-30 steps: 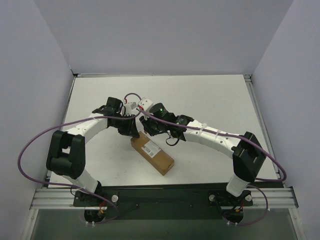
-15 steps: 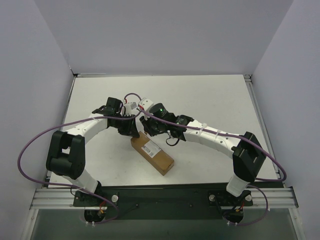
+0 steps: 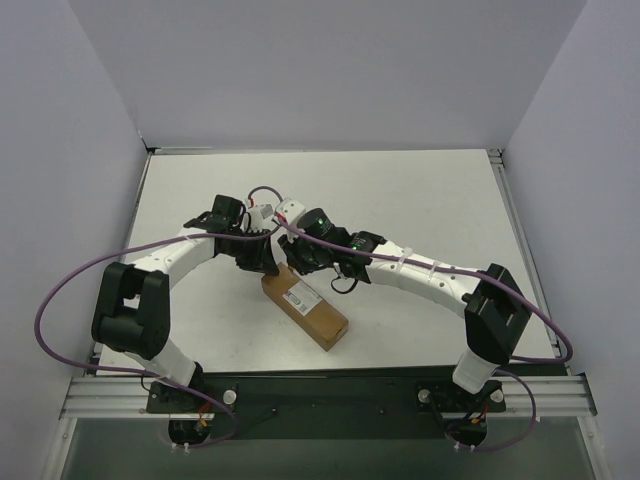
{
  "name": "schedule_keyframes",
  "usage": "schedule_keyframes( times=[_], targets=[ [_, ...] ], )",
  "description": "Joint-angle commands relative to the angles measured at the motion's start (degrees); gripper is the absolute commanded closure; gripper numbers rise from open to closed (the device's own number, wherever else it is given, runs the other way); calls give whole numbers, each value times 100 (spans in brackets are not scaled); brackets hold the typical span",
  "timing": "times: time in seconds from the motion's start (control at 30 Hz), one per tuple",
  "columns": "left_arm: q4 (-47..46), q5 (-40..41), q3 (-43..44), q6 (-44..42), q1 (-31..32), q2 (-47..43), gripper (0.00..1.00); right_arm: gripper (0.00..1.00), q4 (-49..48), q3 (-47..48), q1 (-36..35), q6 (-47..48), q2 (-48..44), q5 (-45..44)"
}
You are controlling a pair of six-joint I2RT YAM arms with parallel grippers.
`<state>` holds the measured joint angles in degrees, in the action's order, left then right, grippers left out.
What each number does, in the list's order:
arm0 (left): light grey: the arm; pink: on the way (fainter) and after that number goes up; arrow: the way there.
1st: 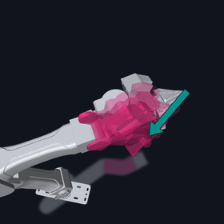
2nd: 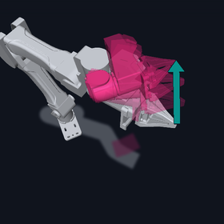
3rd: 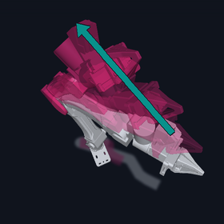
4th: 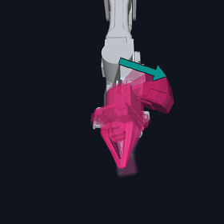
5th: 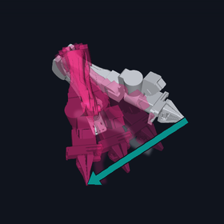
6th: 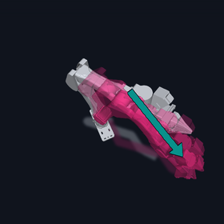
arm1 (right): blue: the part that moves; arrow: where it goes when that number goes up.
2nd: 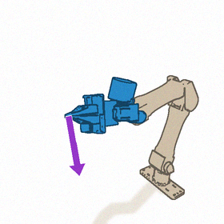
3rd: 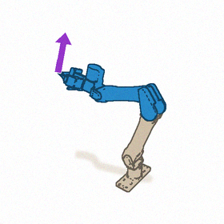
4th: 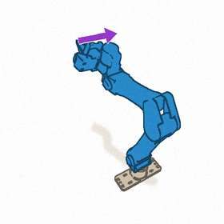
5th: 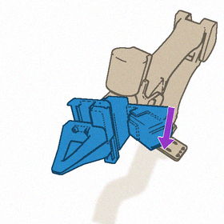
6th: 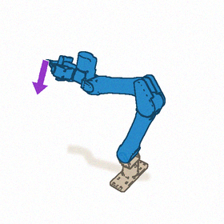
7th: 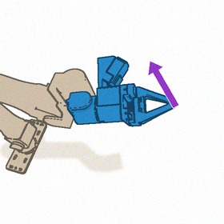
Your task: Unpack the express box
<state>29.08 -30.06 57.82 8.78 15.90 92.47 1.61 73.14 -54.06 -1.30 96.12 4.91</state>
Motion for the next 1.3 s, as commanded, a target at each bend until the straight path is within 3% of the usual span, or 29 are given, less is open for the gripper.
schedule_keyframes(
  times=[0.0, 1.27],
  targets=[
    [362, 924, -395, -192, 80, 377, 66, 100, -29, -81, -43, 42, -67, -69],
    [379, 906, -377, -183, 53, 492, 67, 100, 94, -55, -43, 86, 65, -122]
  ],
)
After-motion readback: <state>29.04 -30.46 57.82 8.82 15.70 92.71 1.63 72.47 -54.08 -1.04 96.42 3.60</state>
